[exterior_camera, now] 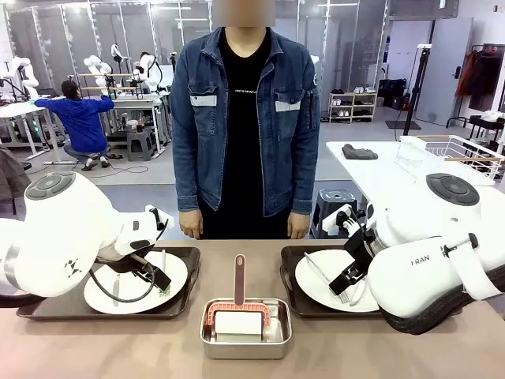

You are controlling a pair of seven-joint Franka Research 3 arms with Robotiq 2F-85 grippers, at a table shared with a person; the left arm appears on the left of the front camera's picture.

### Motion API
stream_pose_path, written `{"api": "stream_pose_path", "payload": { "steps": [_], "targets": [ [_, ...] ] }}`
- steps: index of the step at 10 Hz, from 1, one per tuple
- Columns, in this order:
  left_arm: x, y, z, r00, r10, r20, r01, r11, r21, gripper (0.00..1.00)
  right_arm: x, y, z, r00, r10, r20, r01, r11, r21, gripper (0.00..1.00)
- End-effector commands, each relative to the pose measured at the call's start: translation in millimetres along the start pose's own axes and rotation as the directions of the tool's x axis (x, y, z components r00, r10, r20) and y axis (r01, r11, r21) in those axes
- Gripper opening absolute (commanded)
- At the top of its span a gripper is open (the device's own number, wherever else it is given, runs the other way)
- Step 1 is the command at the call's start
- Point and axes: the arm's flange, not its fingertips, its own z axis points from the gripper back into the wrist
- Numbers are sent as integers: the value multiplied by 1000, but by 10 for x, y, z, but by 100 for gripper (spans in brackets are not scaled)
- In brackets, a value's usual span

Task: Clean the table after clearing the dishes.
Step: When the left (or right) Handle tray is removed, use the left hand (or right hand) to clean the left (or right) side of the table with the Lint Roller.

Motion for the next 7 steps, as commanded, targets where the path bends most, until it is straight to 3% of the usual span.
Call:
{"api": "stream_pose_path", "payload": {
  "steps": [1, 7],
  "targets": [
    [1, -2, 0, 1000, 0, 0, 0, 1000, 0, 100, 0, 0, 0, 1000, 0, 0, 0, 1000, 0, 100],
    [1, -2, 0, 1000, 0, 0, 0, 1000, 0, 100, 0, 0, 0, 1000, 0, 0, 0, 1000, 0, 100]
  ]
}}
